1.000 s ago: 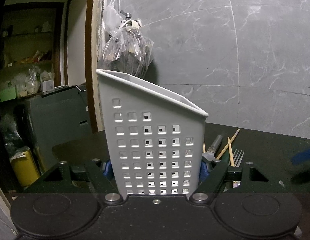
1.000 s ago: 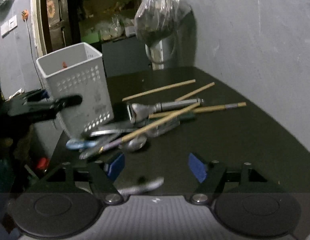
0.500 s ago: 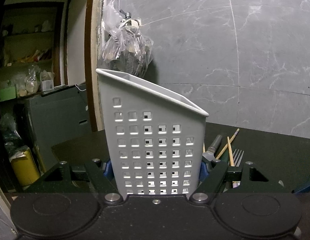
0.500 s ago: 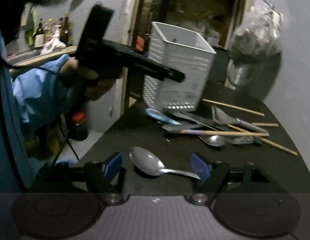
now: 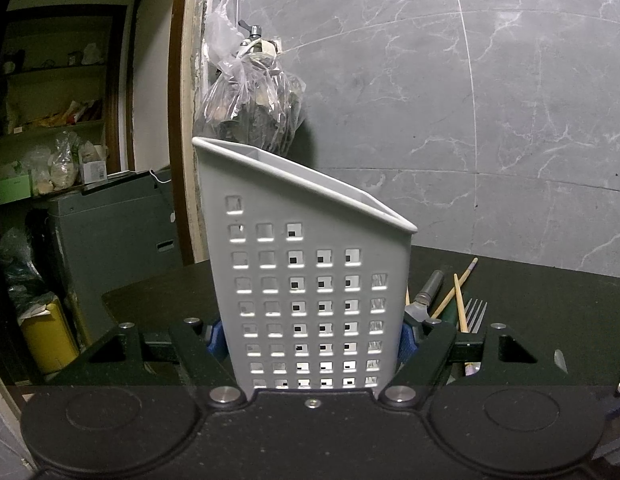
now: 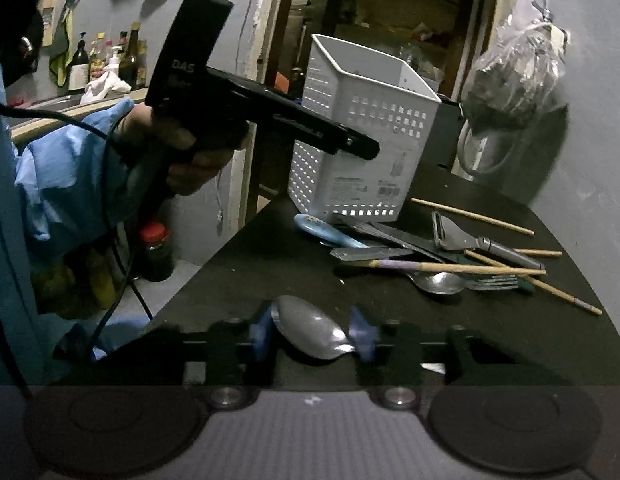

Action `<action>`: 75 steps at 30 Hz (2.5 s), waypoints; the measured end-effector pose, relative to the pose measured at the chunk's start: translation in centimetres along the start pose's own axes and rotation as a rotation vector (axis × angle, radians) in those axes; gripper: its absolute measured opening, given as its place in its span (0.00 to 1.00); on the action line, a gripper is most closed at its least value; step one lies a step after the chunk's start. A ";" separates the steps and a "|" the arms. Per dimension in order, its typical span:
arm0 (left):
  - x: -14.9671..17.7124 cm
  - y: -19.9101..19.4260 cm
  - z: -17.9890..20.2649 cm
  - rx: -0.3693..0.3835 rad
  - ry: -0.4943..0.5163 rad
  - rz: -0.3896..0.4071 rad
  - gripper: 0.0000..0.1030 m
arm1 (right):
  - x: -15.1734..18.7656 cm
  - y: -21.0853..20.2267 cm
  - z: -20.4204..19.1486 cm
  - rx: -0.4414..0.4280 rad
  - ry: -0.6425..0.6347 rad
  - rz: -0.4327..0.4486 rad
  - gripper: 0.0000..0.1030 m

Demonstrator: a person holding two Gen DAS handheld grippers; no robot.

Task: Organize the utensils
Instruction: 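Grasp a metal spoon from the pile with the right gripper and lift, then lower the spoon into the caddy with the right gripper and release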

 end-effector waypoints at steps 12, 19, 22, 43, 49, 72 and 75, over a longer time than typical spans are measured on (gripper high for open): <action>0.0 0.0 0.0 0.000 0.000 0.001 0.74 | -0.7 0.2 0.4 0.055 -0.021 0.011 0.06; 0.1 0.0 0.0 0.001 0.001 0.001 0.74 | -2.1 0.2 1.8 0.161 -0.058 0.038 0.02; 0.1 0.0 0.0 0.000 0.000 0.000 0.74 | -3.5 -0.1 3.0 0.186 -0.031 0.067 0.02; -0.2 0.3 0.2 -0.008 -0.012 -0.013 0.74 | -17.7 -1.7 13.3 0.002 0.447 0.454 0.02; -0.2 0.4 0.1 -0.009 -0.011 -0.014 0.74 | -22.8 0.8 13.6 -0.179 0.562 0.581 0.02; 0.2 0.4 0.0 -0.004 -0.009 -0.002 0.74 | -17.5 11.9 14.2 -0.289 0.774 0.314 0.03; 0.3 0.4 0.0 -0.005 -0.009 -0.002 0.74 | -17.0 11.8 13.8 -0.264 0.736 0.291 0.05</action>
Point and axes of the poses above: each gripper's, at about its wrist camera, not at the fingertips, and y roughly the way its jaws point, z to its right, x to its underside, the point moved 9 cm from there along y, roughly the way its jaws point, and after that the axes turned 12 degrees about x, right-handed, at the moved point
